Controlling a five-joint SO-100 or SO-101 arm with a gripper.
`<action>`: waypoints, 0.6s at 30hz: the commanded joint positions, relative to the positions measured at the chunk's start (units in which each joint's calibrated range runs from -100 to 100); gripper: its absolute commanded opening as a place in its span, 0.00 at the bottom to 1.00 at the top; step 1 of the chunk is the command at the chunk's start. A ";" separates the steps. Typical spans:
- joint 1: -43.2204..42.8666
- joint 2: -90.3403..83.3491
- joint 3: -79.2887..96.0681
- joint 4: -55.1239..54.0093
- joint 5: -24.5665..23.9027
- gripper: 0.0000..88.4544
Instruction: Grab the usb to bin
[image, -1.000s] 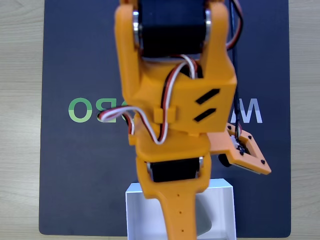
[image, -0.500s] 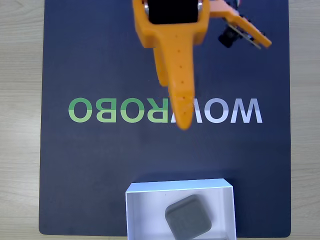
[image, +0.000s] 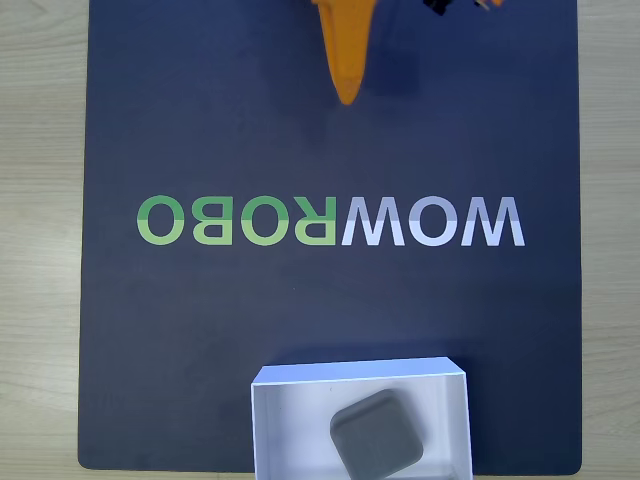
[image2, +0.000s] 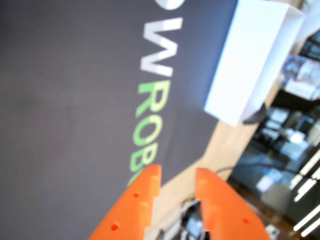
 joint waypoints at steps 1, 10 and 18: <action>-0.86 -9.53 7.06 1.80 0.14 0.05; -1.03 -16.74 11.39 17.08 -0.38 0.05; -0.78 -16.74 12.75 17.52 -0.38 0.04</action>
